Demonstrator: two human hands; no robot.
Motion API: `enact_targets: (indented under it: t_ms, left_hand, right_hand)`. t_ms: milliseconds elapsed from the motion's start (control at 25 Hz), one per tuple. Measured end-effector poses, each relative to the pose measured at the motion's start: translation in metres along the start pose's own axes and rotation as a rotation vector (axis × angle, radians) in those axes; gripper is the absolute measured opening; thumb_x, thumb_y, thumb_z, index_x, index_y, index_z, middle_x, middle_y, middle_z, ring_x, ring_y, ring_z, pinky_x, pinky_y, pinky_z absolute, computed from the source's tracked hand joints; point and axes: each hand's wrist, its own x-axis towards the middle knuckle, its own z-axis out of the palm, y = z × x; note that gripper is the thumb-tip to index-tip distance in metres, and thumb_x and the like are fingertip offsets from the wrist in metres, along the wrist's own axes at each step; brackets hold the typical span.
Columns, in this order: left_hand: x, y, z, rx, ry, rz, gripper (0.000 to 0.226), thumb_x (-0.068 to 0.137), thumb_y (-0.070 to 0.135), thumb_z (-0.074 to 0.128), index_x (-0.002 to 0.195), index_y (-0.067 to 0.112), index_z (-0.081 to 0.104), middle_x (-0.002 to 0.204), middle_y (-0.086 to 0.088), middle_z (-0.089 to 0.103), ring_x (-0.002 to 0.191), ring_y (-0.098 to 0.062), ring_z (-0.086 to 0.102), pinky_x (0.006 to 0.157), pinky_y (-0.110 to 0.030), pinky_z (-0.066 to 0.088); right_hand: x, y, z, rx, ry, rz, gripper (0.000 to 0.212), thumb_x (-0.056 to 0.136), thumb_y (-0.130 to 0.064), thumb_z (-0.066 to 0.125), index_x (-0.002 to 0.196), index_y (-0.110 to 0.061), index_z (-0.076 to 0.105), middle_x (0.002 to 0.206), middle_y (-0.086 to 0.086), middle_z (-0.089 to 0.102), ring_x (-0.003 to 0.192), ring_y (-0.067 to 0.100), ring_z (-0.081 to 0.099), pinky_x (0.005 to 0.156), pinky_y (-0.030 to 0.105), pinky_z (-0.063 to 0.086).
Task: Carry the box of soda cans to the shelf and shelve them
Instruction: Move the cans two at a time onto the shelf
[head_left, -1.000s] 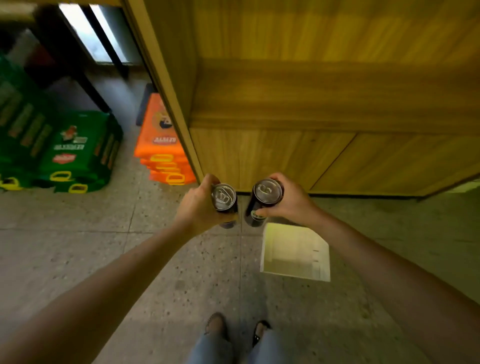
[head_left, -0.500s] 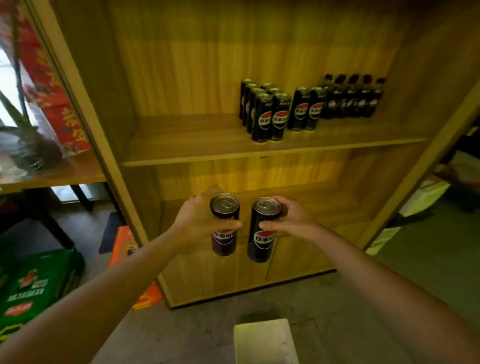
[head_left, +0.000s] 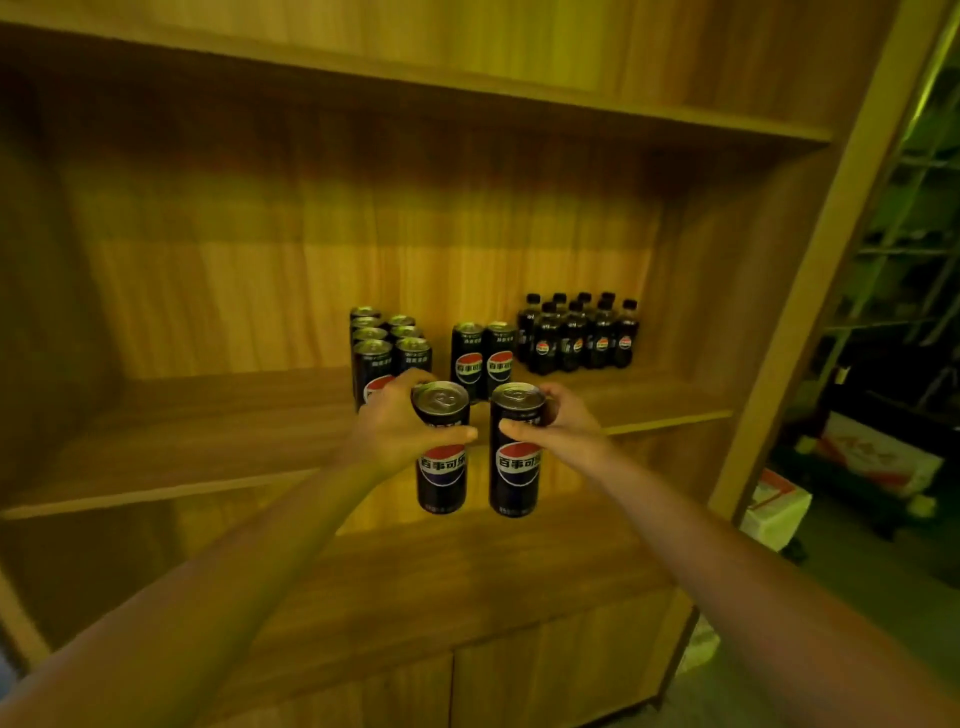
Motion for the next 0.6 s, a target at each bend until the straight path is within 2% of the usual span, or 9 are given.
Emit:
enact_targets:
  t_ms: [160,280,440,600]
  left_hand:
    - [0.061,0.017,0.053,-0.040,0.117,-0.125,0.069,0.053,0.032,0.086,0.107,0.016,0.046,0.101,0.000,0.060,0.097,-0.019,0.060,0.077,-0.031,0.050]
    - [0.096,0.021,0.079,0.024,0.145,-0.150,0.062,0.056,0.030,0.085,0.100,0.016,0.043,0.093,0.003,0.057,0.088,-0.015,0.057,0.068,-0.025,0.044]
    - [0.133,0.012,0.097,0.066,0.182,-0.167,0.060,0.055,0.029,0.086,0.095,0.019,0.042,0.094,0.002,0.059,0.091,-0.018,0.059,0.076,-0.034,0.050]
    - [0.156,0.001,0.105,0.083,0.202,-0.179,0.058,0.057,0.028,0.085,0.095,0.018,0.042,0.095,0.000,0.058,0.092,-0.018,0.058,0.079,-0.034,0.050]
  right_hand:
    - [0.081,0.023,-0.047,-0.047,-0.056,-0.052,0.059,0.072,-0.019,0.074,0.124,-0.013,0.046,0.132,0.007,0.051,0.121,0.023,0.049,0.087,0.029,0.041]
    - [0.131,0.036,-0.058,-0.045,-0.073,-0.082,0.059,0.071,-0.020,0.076,0.122,-0.011,0.048,0.131,0.008,0.053,0.120,0.024,0.050,0.091,0.032,0.043]
    - [0.181,0.050,-0.056,-0.042,-0.090,-0.097,0.059,0.069,-0.024,0.077,0.120,-0.011,0.051,0.127,0.008,0.057,0.118,0.024,0.053,0.095,0.037,0.046]
    - [0.212,0.058,-0.048,-0.049,-0.116,-0.113,0.056,0.068,-0.027,0.077,0.118,-0.014,0.053,0.125,0.007,0.058,0.115,0.023,0.054,0.093,0.038,0.048]
